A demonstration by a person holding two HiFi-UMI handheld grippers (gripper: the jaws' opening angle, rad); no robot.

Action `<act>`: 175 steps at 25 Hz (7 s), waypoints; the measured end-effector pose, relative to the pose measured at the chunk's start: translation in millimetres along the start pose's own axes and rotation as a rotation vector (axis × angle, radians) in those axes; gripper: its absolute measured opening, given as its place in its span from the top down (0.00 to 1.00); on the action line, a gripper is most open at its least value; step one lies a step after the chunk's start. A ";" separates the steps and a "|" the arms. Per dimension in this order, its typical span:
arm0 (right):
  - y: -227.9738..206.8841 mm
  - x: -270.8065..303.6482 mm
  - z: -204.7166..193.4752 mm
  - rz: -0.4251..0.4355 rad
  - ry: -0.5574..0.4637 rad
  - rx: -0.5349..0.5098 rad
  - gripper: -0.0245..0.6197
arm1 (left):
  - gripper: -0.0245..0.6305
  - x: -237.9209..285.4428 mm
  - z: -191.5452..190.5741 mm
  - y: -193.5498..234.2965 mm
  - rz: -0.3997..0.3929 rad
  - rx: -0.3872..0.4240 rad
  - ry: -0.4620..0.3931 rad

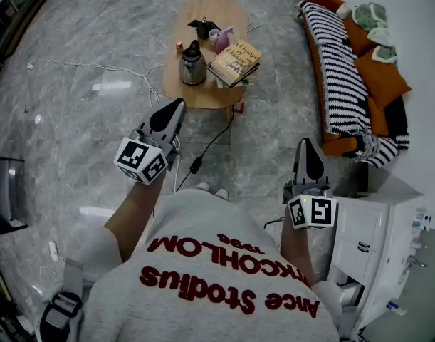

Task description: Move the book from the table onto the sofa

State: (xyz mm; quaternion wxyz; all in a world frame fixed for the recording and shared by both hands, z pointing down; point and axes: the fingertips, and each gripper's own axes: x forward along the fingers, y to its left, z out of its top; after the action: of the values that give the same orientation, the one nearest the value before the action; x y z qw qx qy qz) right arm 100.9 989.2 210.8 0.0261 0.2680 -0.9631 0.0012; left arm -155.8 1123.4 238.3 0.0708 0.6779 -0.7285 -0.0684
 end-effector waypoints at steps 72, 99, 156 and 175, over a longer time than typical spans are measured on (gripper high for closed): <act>-117.8 372.0 -22.1 0.192 0.048 0.187 0.92 | 0.94 302.3 -25.7 212.8 0.015 -0.049 0.100; -126.6 459.2 -128.9 0.227 0.224 0.347 0.92 | 0.93 386.5 -120.6 227.2 -0.062 -0.101 0.258; -119.3 468.5 -445.8 0.494 0.748 0.997 0.50 | 0.58 454.4 -404.5 186.7 -0.219 -0.254 0.941; -164.6 463.5 -347.4 0.365 0.518 0.831 0.70 | 0.90 455.7 -330.0 184.8 -0.154 -0.223 0.732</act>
State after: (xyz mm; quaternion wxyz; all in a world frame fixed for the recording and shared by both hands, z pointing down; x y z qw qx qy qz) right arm -193.1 614.6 579.4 0.1540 0.0743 -0.8743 0.4542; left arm -304.1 680.8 602.9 0.3940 0.6982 -0.5903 0.0943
